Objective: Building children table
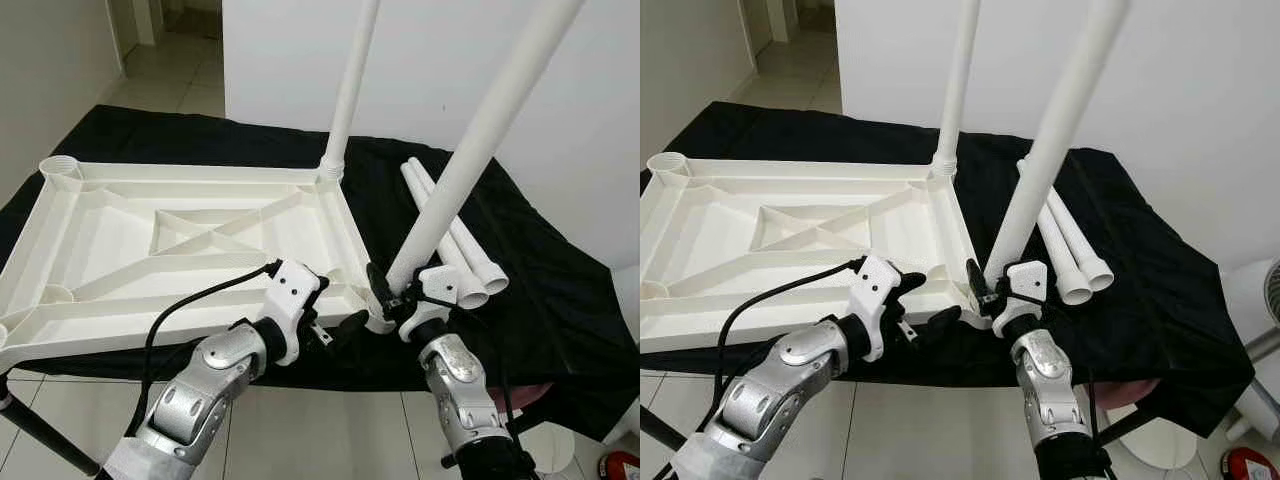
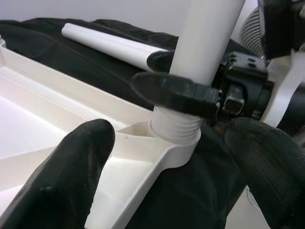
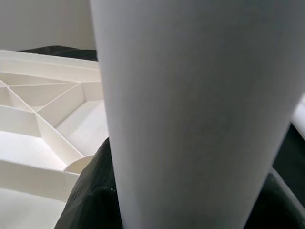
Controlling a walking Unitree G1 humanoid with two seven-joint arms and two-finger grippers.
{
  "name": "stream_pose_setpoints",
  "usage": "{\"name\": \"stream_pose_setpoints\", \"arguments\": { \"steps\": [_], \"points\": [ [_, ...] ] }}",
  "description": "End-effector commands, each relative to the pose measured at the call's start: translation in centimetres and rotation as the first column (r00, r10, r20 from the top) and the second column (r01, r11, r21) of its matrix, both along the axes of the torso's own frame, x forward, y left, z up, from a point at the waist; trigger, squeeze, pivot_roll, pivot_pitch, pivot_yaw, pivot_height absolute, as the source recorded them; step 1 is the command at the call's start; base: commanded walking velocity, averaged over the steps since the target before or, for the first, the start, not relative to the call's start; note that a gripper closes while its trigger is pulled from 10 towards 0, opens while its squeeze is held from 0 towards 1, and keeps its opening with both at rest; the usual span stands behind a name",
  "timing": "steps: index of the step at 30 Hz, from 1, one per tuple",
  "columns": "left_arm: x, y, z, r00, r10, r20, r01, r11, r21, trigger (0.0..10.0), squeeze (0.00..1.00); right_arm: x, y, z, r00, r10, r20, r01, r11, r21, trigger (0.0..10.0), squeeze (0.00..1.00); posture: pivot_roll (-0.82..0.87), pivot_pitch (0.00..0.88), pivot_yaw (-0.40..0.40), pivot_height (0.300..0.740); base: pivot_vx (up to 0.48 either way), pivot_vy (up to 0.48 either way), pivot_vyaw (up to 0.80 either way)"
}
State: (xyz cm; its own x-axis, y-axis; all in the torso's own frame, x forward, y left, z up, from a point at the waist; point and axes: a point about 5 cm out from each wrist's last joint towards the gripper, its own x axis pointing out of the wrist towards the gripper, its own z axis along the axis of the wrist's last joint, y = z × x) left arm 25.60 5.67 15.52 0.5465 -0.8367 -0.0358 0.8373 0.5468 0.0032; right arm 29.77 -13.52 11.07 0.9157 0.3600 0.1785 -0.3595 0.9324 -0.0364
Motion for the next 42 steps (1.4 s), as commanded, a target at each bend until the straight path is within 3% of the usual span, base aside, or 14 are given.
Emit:
{"name": "stream_pose_setpoints", "arguments": {
  "steps": [1, 7, 18, 35, 37, 42],
  "points": [
    [-0.3, -0.1, 0.0, 0.998, -0.055, -0.010, 0.055, 0.998, 0.003, 10.0, 0.00, -0.6, 0.0, -2.2, 0.994, 0.044, -0.097, -0.049, 0.998, -0.046, 10.0, 0.00, 0.02, 0.000, -0.124, 0.740, 0.000, 0.000, 0.00],
    [-0.2, 0.2, 0.3, 0.999, -0.045, -0.007, 0.045, 0.999, 0.011, 10.0, 0.00, -0.4, -0.2, -2.8, 0.987, 0.071, -0.142, -0.076, 0.997, -0.034, 10.0, 0.00, 0.03, 0.000, -0.123, 0.740, 0.000, 0.000, 0.00],
    [-0.3, 0.2, 0.6, 0.999, -0.044, -0.001, 0.044, 0.999, 0.017, 10.0, 0.00, 0.6, -0.8, -3.6, 0.966, 0.004, -0.259, 0.008, 0.999, 0.047, 10.0, 0.00, 0.03, 0.000, -0.122, 0.740, 0.000, 0.000, 0.00],
    [-0.4, 0.4, 0.7, 0.999, -0.040, 0.009, 0.039, 0.999, 0.033, 10.0, 0.00, 0.4, -1.6, -5.0, 0.942, -0.060, -0.331, 0.107, 0.986, 0.128, 10.0, 0.00, 0.03, 0.000, -0.123, 0.740, 0.000, 0.000, 0.00],
    [-0.4, 0.4, 0.8, 0.999, -0.040, 0.010, 0.039, 0.999, 0.034, 10.0, 0.00, 0.2, -1.6, -5.0, 0.943, -0.060, -0.328, 0.112, 0.983, 0.142, 10.0, 0.00, 0.03, 0.000, -0.123, 0.740, 0.000, 0.000, 0.00],
    [-0.4, 0.4, 0.8, 0.999, -0.039, 0.013, 0.038, 0.999, 0.035, 10.0, 0.00, -0.6, -1.7, -4.2, 0.976, -0.064, -0.209, 0.107, 0.973, 0.203, 10.0, 0.00, 0.03, 0.000, -0.122, 0.740, 0.000, 0.000, 0.00]
  ]
}}
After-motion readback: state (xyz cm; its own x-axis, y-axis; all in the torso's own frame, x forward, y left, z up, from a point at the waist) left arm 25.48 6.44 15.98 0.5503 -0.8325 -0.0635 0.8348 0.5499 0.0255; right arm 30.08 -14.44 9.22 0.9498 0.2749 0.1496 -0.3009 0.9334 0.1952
